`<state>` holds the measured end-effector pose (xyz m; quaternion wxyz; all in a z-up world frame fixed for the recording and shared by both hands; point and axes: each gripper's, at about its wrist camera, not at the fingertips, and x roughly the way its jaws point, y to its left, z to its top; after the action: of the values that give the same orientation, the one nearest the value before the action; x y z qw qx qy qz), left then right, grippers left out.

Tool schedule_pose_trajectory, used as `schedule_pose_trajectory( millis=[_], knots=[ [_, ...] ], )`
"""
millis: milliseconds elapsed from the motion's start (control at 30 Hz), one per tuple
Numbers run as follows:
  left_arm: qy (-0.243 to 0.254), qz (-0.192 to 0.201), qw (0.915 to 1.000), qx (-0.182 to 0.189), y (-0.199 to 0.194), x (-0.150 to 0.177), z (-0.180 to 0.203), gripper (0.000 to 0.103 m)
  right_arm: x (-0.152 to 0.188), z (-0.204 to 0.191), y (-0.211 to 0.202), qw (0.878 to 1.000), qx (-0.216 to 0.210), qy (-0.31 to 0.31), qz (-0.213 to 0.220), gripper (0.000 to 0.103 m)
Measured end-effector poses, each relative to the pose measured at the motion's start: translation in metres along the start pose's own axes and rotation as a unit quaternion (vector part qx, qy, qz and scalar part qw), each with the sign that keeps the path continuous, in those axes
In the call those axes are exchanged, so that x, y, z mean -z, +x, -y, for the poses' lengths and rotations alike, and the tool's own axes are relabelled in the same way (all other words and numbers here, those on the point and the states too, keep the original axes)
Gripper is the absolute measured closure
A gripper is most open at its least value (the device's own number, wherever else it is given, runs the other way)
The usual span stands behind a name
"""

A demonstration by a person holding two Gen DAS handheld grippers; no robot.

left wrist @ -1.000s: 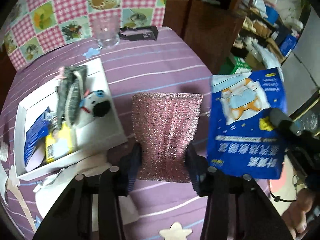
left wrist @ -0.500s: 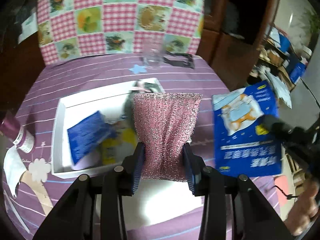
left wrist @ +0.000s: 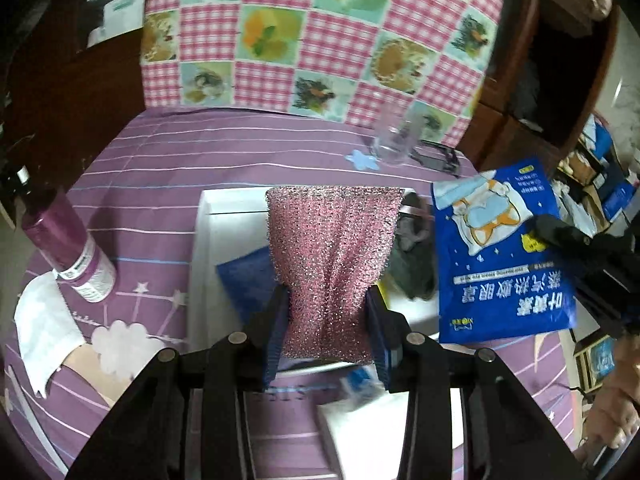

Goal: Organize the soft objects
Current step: 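Carry sponge over box with left gripper while right gripper carries blue packet, then lower sponge into box and open left gripper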

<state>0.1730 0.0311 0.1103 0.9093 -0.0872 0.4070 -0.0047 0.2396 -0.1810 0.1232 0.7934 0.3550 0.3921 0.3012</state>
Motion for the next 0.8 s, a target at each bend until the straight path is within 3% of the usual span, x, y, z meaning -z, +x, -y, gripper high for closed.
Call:
schedule_pose_trajectory(
  millis=[233,333,433,600,800],
  knots=[
    [-0.020,-0.009,0.9997,-0.013,0.015,0.001,-0.021,0.066,-0.007,-0.015,0.033,0.999,-0.009,-0.026,-0.017,0.100],
    [-0.026,0.013,0.9987,-0.042,0.017,0.002,-0.024,0.066,-0.009,-0.017,0.043,0.999,-0.006,-0.034,-0.027,0.100],
    [-0.028,0.025,0.9981,-0.049,0.020,0.002,-0.022,0.066,-0.012,-0.018,0.055,0.998,0.001,-0.044,-0.036,0.100],
    [-0.011,0.026,0.9979,-0.058,0.027,0.002,-0.019,0.066,-0.006,-0.006,0.070,0.998,-0.015,-0.035,-0.051,0.100],
    [-0.026,0.012,0.9975,-0.064,0.035,0.003,-0.026,0.066,-0.004,-0.001,0.071,0.998,0.001,-0.034,-0.059,0.100]
  ],
)
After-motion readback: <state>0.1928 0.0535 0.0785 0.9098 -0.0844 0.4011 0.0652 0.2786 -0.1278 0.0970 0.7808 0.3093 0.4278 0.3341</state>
